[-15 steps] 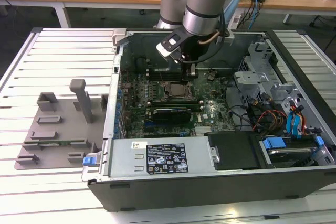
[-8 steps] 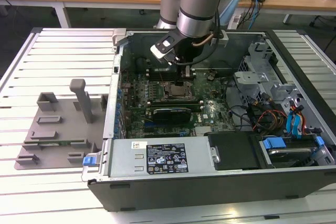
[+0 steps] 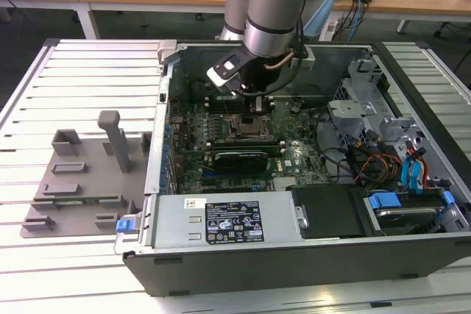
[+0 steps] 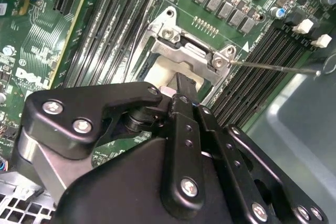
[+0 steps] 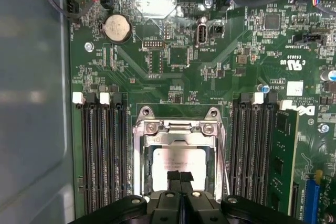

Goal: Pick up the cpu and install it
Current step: 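Close the cpu cover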

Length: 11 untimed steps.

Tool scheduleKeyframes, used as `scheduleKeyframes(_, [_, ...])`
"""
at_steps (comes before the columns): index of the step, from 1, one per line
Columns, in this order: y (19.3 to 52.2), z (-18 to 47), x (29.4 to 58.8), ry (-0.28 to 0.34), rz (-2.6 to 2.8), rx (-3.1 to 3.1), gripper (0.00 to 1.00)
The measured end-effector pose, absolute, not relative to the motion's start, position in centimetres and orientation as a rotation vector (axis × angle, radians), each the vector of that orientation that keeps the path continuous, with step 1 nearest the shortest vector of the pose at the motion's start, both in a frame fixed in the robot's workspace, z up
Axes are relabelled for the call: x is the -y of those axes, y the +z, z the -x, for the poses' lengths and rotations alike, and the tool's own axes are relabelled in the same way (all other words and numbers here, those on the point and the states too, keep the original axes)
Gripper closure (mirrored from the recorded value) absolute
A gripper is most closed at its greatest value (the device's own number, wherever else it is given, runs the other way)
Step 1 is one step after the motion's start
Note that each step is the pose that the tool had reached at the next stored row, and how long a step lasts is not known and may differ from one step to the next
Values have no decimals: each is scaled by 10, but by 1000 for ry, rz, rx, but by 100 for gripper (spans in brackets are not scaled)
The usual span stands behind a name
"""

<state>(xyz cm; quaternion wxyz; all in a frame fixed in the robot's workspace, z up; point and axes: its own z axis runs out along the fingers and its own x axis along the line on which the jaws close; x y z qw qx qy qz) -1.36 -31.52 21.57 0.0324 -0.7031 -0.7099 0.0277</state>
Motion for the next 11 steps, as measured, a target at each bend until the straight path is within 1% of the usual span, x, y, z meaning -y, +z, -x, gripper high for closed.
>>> scheduleKeyframes(11, [205, 28, 315, 86, 2164, 2185, 89])
